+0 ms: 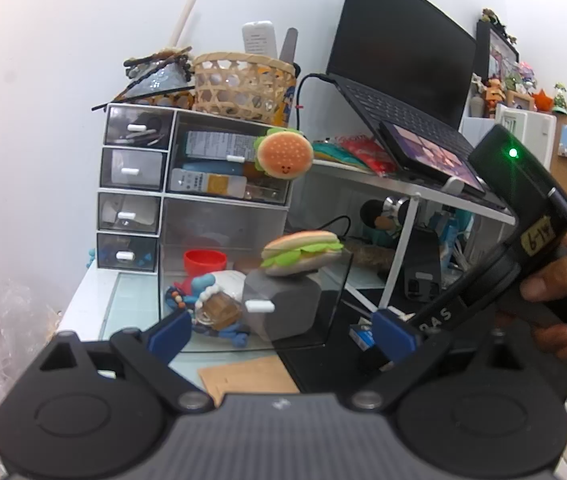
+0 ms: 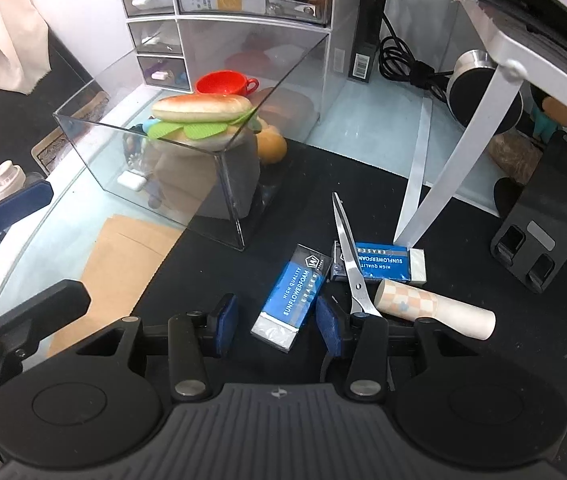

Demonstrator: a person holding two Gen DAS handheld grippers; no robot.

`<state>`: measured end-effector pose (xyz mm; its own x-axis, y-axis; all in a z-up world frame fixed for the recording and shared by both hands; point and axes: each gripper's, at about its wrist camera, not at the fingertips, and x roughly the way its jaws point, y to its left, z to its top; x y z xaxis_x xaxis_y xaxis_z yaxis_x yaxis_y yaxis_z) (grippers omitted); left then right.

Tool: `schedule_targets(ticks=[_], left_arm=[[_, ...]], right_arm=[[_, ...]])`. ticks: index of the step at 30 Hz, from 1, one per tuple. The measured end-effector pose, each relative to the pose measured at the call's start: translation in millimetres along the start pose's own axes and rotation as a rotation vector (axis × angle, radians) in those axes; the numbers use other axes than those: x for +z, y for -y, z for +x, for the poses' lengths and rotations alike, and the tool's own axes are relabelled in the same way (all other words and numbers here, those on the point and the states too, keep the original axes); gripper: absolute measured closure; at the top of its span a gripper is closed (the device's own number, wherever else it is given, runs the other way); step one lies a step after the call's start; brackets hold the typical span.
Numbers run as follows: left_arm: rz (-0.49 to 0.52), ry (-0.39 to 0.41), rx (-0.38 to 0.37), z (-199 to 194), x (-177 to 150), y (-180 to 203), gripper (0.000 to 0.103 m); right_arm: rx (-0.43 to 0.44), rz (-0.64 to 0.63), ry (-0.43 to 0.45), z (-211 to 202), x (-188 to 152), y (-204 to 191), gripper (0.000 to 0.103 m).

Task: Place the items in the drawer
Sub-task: 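Move the right gripper to the blue eraser beside the scissors and grasp it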

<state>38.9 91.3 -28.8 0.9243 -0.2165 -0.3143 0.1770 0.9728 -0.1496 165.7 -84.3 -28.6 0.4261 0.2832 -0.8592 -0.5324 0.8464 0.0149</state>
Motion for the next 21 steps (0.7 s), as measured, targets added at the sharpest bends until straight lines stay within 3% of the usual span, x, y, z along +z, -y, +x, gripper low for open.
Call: schedule_targets(ticks=[6,8,9,21], left_arm=[[0.002,-0.007,-0.002,1.2,-0.2,0.3,0.005],[0.003,-0.008,-0.002,1.2,-0.4,0.5,0.005],[0.003,-0.008,-0.002,1.1,-0.5,0.5,0.005],[0.006,-0.011,-0.007,0.5,0.1,-0.9,0.005]], right_arm=[[0.004,-0.004,0.001,2.0,0.6,-0.2,0.060],[0.010,-0.009,-0.002,1.6,1.4,-0.8,0.075],[0.014,-0.010,-0.003,1.4,1.7,-1.0,0.076],[0.000,-0.019,0.053,-24.8,4.4,0.6,0.077]])
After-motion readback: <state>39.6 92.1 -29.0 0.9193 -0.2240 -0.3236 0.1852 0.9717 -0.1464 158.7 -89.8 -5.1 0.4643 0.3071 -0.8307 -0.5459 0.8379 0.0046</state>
